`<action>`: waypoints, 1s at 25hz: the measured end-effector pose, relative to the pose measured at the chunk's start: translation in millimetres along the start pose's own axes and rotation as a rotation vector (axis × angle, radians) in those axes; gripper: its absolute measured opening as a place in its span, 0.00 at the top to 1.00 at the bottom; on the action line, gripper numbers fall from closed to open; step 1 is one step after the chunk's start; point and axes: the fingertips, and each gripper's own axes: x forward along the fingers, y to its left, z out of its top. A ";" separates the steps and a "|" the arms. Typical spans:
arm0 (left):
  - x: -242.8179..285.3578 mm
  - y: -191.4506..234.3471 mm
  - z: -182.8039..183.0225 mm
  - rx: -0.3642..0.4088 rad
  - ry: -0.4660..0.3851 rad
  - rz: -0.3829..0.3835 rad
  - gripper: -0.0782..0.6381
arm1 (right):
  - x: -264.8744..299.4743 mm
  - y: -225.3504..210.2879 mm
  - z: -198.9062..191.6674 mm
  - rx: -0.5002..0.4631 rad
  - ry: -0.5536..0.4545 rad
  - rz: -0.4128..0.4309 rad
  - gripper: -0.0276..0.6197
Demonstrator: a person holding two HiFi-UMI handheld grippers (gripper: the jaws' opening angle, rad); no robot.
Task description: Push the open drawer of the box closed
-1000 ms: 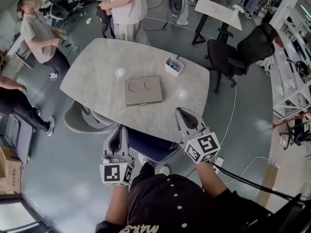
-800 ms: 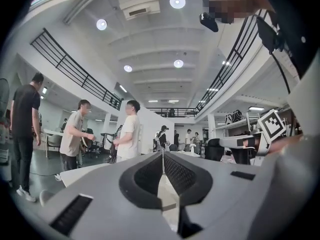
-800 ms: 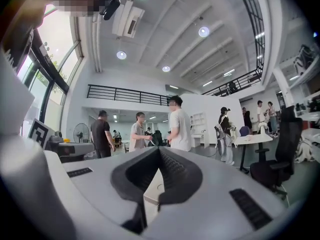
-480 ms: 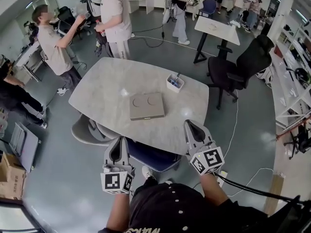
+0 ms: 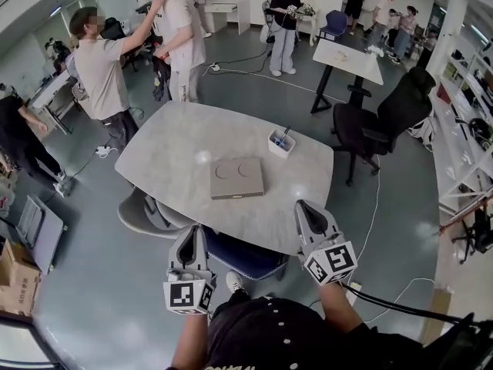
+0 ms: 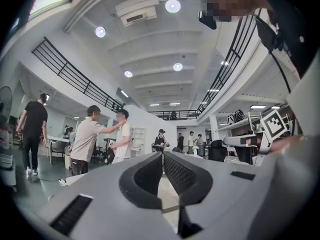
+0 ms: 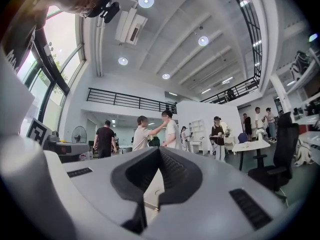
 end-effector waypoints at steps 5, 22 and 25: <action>-2.7 0.3 -5.7 -0.002 0.004 0.014 0.87 | 1.1 5.3 -11.7 0.004 0.018 0.013 0.96; 3.9 -8.2 -8.8 0.004 0.007 -0.002 0.87 | 5.2 12.4 -21.1 0.002 0.050 0.034 0.96; 3.3 -6.9 -9.0 0.002 0.007 -0.001 0.87 | 6.7 14.2 -21.4 0.000 0.053 0.035 0.96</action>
